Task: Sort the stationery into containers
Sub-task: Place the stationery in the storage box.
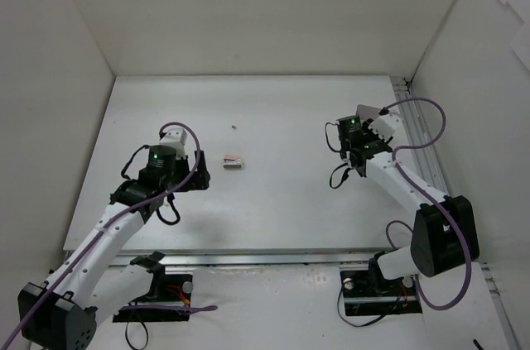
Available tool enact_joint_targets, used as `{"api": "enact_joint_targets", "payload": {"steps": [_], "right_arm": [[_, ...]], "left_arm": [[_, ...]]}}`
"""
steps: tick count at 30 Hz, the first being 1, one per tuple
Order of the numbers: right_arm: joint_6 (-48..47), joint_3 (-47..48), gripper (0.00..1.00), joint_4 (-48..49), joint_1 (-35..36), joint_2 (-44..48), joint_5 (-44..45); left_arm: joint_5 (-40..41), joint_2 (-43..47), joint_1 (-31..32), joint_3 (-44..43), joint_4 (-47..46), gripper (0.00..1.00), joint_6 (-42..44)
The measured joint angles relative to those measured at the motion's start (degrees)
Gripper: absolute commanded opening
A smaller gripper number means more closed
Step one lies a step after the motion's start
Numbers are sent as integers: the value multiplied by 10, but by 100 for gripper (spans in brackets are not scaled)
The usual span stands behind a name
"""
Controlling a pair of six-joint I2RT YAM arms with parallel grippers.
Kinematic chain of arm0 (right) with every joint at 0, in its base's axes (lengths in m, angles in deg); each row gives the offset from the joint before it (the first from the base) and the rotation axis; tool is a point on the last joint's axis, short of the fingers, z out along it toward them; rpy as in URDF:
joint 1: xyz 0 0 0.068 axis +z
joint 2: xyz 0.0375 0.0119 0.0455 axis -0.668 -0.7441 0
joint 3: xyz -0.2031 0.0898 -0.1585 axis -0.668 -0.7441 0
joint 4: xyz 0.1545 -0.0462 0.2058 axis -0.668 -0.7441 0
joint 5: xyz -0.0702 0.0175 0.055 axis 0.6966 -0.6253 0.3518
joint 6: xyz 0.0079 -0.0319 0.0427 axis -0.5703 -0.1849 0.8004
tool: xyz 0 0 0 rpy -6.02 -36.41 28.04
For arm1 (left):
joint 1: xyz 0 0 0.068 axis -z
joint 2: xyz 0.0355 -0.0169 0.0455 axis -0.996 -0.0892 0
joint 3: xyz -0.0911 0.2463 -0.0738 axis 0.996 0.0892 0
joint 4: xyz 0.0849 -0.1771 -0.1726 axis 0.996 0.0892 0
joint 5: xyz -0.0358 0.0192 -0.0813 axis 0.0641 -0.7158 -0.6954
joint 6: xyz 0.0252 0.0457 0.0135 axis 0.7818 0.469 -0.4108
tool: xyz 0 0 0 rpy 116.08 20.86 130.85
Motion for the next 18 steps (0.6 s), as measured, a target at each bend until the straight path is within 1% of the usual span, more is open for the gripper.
{"api": "enact_joint_targets", "payload": {"steps": [8, 10, 14, 18], "right_arm": [[99, -1, 25, 0, 0, -24, 22], [122, -1, 26, 0, 0, -36, 23], [151, -1, 26, 0, 0, -56, 26], [172, -1, 29, 0, 0, -77, 26]], "left_arm": [[-1, -6, 0, -9, 0, 100, 2], [-1, -6, 0, -9, 0, 100, 2], [-1, -5, 0, -9, 0, 100, 3], [0, -5, 0, -9, 2, 100, 3]]}}
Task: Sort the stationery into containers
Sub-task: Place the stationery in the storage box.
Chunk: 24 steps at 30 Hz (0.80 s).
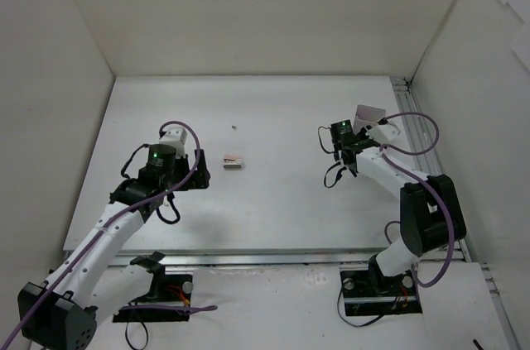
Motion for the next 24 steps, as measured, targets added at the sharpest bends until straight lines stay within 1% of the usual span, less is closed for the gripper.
{"api": "enact_joint_targets", "payload": {"steps": [6, 20, 24], "right_arm": [[29, 2, 31, 0, -2, -19, 0], [75, 16, 29, 4, -8, -29, 0], [94, 18, 34, 4, -8, -37, 3]], "left_arm": [[1, 0, 0, -1, 4, 100, 0], [3, 0, 0, -2, 9, 100, 0], [3, 0, 0, -4, 14, 100, 0]]}}
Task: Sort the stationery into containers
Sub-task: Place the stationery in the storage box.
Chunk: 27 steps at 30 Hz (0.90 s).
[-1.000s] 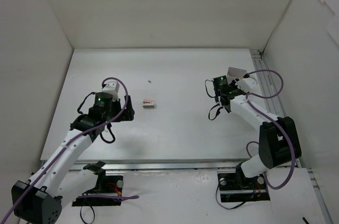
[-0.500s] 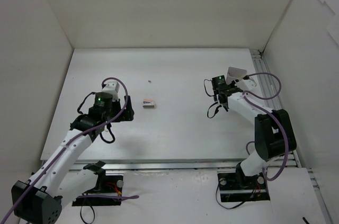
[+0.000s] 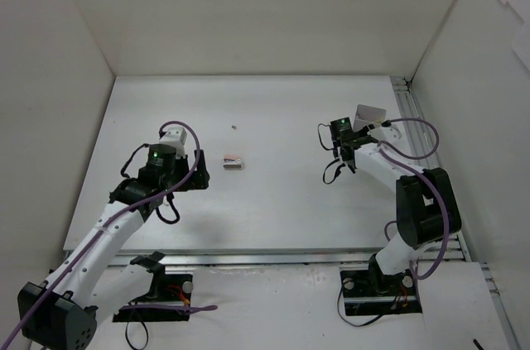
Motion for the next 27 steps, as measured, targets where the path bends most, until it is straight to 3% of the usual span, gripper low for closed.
{"api": "enact_joint_targets", "payload": {"steps": [4, 6, 16, 19, 21, 22, 27], "right_arm": [[15, 0, 36, 0, 0, -5, 4], [21, 0, 43, 1, 0, -6, 5], [24, 0, 50, 9, -2, -9, 8], [18, 1, 61, 10, -2, -9, 7], [4, 1, 82, 11, -1, -5, 7], [-4, 1, 97, 11, 1, 0, 8], [-61, 0, 98, 11, 17, 70, 9]], "left_arm": [[0, 0, 0, 0, 1, 100, 0], [0, 0, 0, 0, 1, 100, 0], [0, -2, 0, -1, 2, 100, 0], [0, -3, 0, -2, 1, 100, 0], [0, -4, 0, -4, 1, 100, 0], [-1, -6, 0, -6, 1, 100, 0], [-5, -30, 0, -26, -2, 100, 2]]}}
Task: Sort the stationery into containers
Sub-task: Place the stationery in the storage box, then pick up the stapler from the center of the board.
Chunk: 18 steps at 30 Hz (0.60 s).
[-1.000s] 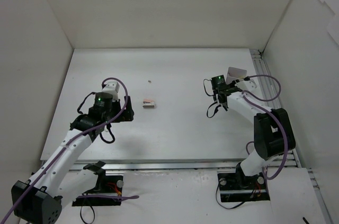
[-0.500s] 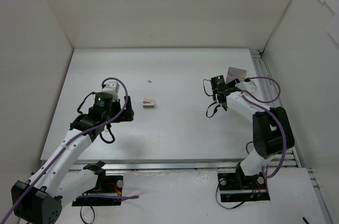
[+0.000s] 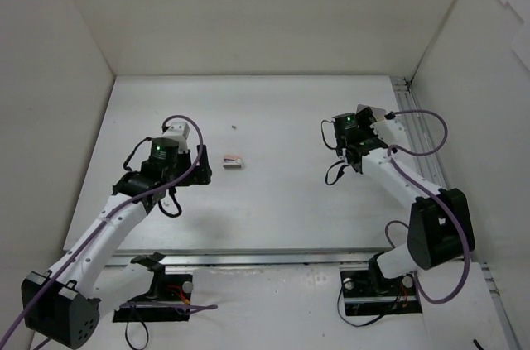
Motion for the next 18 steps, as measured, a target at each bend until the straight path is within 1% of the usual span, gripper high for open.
{"api": "enact_joint_targets", "payload": {"steps": [4, 6, 8, 11, 15, 18], "right_arm": [[-60, -9, 98, 2, 18, 65, 2], [-116, -10, 98, 5, 26, 82, -4], [-198, -10, 98, 30, 34, 88, -26], [-328, -11, 98, 70, 42, 87, -121], [-441, -11, 98, 108, 50, 76, -244], [-532, -12, 98, 140, 52, 67, -381]], "left_arm": [[-13, -37, 0, -16, -10, 100, 4], [-17, -67, 0, -34, -11, 100, 4], [-25, -102, 0, -58, -14, 100, 7], [-42, -144, -2, -86, -29, 100, 11], [-55, -187, -4, -114, -43, 100, 8], [-55, -224, -6, -134, -45, 100, 0]]}}
